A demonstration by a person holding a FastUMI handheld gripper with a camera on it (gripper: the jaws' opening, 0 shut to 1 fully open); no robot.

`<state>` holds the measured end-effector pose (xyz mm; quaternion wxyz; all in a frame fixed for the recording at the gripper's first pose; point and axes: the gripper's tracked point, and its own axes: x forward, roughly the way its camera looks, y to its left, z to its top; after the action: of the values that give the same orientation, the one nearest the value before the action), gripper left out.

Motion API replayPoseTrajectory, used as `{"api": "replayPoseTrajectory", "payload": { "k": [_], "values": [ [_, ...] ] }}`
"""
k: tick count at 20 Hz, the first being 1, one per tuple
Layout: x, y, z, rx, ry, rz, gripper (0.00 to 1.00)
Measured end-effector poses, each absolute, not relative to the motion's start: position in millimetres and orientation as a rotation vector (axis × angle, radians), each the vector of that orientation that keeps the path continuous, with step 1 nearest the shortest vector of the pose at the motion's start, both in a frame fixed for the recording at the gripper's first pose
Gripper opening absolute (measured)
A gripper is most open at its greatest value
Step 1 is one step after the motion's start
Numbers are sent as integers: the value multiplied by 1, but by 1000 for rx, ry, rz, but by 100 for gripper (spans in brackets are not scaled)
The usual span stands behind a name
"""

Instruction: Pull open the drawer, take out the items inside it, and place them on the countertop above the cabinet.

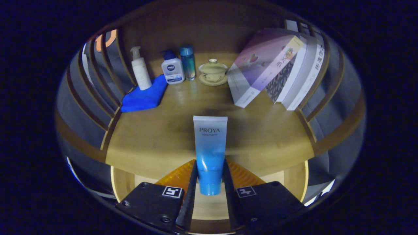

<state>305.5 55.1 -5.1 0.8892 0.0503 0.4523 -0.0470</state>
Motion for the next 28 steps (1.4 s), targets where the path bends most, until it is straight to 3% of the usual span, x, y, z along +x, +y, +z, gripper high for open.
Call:
{"api": "replayPoseTrajectory", "payload": {
  "k": [4, 14, 19, 21, 28],
  "values": [
    [318, 56, -25, 165, 961, -97, 46],
    [324, 54, -28, 98, 803, -112, 50],
    [320, 51, -14, 167, 703, -119, 57],
    [312, 51, -3, 157, 670, -117, 79],
    [247, 80, 66, 101, 380, -1, 78]
  ]
}}
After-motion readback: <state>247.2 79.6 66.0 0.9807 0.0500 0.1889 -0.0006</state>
